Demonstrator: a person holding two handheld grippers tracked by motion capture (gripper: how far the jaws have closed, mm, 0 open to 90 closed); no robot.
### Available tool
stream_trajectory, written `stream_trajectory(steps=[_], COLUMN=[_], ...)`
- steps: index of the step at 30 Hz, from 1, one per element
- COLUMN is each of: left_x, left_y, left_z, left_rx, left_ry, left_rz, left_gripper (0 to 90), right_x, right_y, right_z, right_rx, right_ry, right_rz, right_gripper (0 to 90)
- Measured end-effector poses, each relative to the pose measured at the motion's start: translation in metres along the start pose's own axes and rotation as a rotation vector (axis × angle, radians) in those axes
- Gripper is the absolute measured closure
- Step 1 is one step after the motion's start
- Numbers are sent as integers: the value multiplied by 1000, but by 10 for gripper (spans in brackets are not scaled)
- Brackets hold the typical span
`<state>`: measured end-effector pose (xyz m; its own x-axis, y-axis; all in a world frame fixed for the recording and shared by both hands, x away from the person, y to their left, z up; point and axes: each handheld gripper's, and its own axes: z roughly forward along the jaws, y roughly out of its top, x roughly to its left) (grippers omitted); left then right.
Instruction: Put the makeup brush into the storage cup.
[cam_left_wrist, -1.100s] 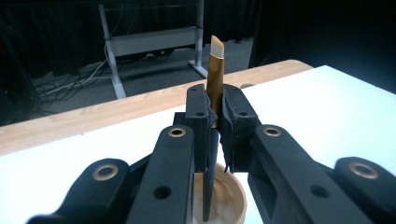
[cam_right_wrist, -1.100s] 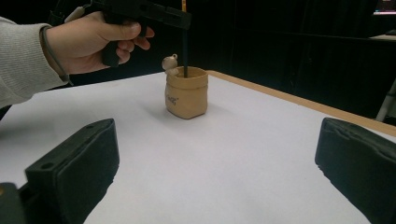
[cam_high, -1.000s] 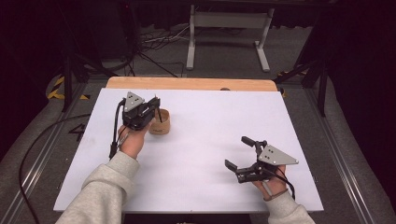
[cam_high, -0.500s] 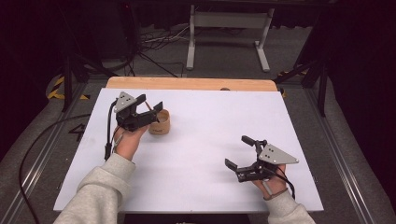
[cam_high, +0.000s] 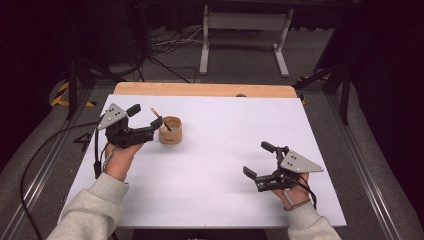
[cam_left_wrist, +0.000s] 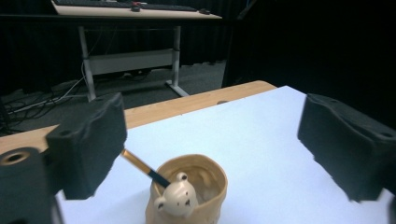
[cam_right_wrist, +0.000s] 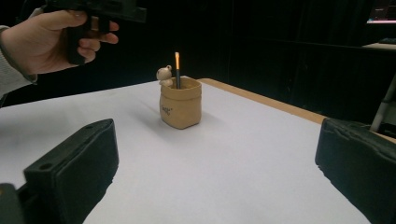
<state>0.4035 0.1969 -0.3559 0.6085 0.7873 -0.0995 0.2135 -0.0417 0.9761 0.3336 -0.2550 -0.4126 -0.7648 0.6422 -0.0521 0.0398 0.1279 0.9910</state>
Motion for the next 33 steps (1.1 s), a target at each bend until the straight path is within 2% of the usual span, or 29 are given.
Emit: stream_trajectory(steps=[2, 5, 11, 18, 25, 33], left_x=[-2, -4, -7, -10, -13, -16], left_y=[-2, -6, -14, -26, -40, -59], left_z=[-7, -15, -31, -49, -58, -62], left_rx=[5, 5, -12, -24, -22, -9], left_ry=[-11, -35, -60, -97, -129, -145], left_rz=[15, 14, 12, 28, 39, 37], left_gripper=[38, 27, 25, 25, 25, 25], right_x=[-3, -6, -9, -9, -10, -11], right_y=[1, 2, 3, 2, 1, -1], right_z=[-3, -5, -7, -5, -6, -11], right_rx=[-4, 0, 7, 19, 28, 27], right_ry=[-5, -10, -13, -2, 2, 14], right_rz=[2, -1, 3, 3, 0, 2], right_gripper=[0, 0, 0, 0, 0, 0])
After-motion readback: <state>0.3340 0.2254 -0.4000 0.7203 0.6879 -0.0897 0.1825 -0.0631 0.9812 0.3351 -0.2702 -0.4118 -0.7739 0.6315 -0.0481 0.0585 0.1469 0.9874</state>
